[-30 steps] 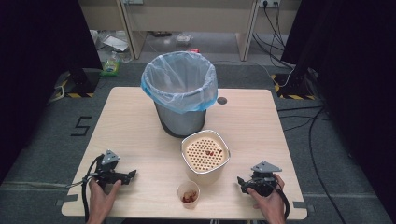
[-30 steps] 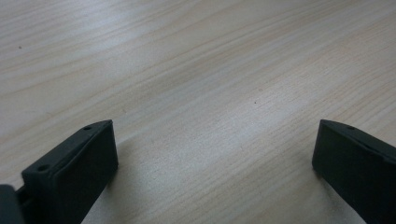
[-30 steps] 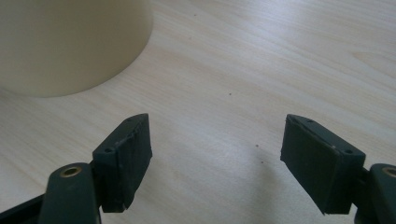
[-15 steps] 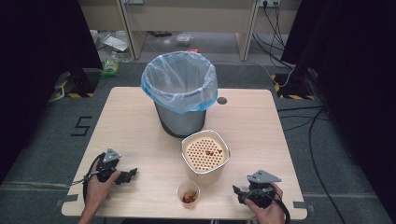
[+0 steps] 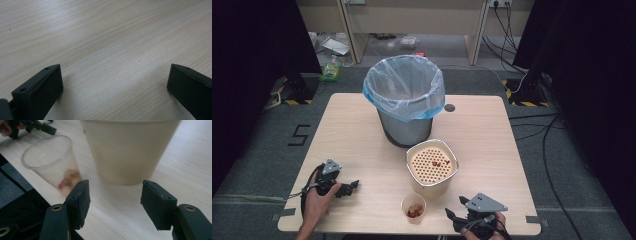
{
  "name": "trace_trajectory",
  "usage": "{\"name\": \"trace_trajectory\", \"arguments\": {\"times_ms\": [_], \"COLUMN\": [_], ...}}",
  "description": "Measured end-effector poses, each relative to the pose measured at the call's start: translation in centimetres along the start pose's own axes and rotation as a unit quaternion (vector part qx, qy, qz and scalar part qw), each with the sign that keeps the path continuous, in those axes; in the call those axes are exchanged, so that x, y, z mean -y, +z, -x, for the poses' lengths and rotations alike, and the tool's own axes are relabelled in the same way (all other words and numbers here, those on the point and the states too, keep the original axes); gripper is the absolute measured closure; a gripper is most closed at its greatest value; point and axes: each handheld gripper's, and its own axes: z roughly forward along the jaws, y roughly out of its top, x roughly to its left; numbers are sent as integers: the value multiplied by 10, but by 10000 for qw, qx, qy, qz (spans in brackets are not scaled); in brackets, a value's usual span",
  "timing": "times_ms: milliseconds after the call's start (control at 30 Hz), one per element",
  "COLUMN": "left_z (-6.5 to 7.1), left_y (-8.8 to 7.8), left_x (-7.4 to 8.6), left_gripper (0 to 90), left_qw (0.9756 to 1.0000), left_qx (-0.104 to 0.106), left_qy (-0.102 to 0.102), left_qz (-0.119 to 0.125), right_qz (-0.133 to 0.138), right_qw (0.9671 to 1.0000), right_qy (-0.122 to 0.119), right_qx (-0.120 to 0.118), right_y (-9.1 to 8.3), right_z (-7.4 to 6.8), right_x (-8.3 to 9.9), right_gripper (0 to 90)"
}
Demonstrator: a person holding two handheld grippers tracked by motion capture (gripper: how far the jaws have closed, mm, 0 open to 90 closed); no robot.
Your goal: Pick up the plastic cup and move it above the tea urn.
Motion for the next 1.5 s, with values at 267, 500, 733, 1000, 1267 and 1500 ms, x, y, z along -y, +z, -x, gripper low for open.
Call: {"name": "trace_trajectory", "arguments": {"times_ms": [267, 500, 733, 1000, 1267, 1500], "left_z": [0, 0, 0, 0, 0, 0], "left_y": [0, 0, 0, 0, -1, -1], "left_x": [0, 0, 0, 0, 1, 1], "left_gripper": [0, 0, 0, 0, 0, 0], "left_qw": [10000, 10000, 10000, 10000, 10000, 10000], "left_qx": [1, 1, 4, 6, -2, 3], "left_qy": [1, 0, 1, 0, 1, 12], "left_qz": [-1, 0, 3, 0, -2, -6], "right_qz": [141, 48, 39, -11, -219, -409], "right_qw": [9996, 9991, 9986, 9981, 9973, 9965], "right_qy": [-150, -196, -259, -369, -485, -428], "right_qx": [-206, -371, -452, -485, -509, -596], "right_y": [6, 17, 26, 36, 45, 49], "right_z": [-20, -30, -36, -41, -42, -38], "right_x": [-17, -26, -35, -41, -36, -26], "right_gripper": [452, 480, 509, 518, 556, 627]}}
